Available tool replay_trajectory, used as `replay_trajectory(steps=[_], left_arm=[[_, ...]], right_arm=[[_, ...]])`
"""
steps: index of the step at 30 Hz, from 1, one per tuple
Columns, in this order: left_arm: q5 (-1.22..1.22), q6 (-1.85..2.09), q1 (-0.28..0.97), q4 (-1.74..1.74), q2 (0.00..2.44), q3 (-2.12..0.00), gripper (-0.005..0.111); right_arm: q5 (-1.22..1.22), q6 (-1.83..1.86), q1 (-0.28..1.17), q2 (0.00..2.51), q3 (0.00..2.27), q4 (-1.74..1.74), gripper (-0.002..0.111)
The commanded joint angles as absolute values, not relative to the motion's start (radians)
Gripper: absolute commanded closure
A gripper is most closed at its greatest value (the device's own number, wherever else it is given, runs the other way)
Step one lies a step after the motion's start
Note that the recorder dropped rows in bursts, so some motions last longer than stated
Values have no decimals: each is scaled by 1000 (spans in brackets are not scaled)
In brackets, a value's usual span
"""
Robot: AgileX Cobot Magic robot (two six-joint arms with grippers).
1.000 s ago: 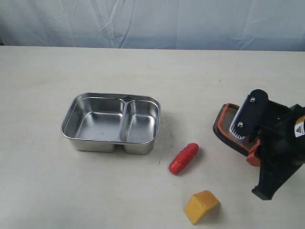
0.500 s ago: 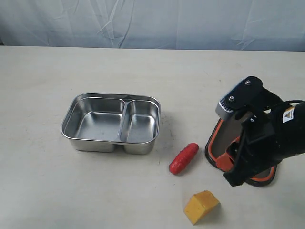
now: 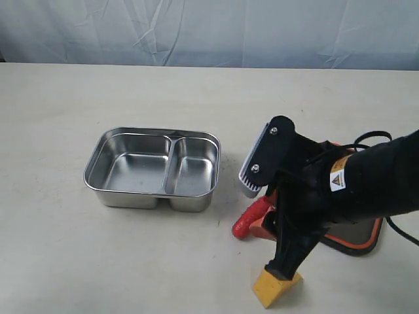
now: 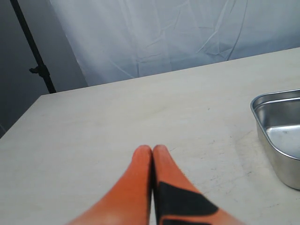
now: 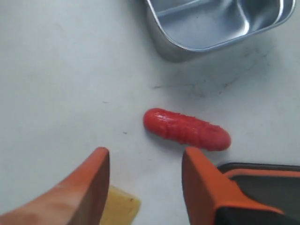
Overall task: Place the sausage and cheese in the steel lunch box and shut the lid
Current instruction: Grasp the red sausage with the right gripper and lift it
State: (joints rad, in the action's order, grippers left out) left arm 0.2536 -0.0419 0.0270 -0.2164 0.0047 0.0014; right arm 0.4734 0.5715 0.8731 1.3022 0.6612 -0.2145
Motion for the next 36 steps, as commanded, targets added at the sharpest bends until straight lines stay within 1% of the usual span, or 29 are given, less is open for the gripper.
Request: replay_trajectory(steps=[1,8,14,23,28,31,36], left_arm=[[240,-43,32,-223,0,0,107],[240,-43,32,-223,0,0,107],[240,-43,32,-223,0,0,107],[240,-43,32,-223,0,0,107],[240,-43,32,-223,0,0,107],[240,-43,32,-223,0,0,107],[240,-43,32,-223,0,0,107]], right_arm=[[440,566,878,1403,687,-53,61],[470,568,878,1586,779,74,61],[521,568,878,1685,839,187,61],[422,568,878,1762,845,393,61],[308,568,878,1808,845,468,61],[259,568,878,1833,845,471,61],[254,568,878,1876,845,459,61]])
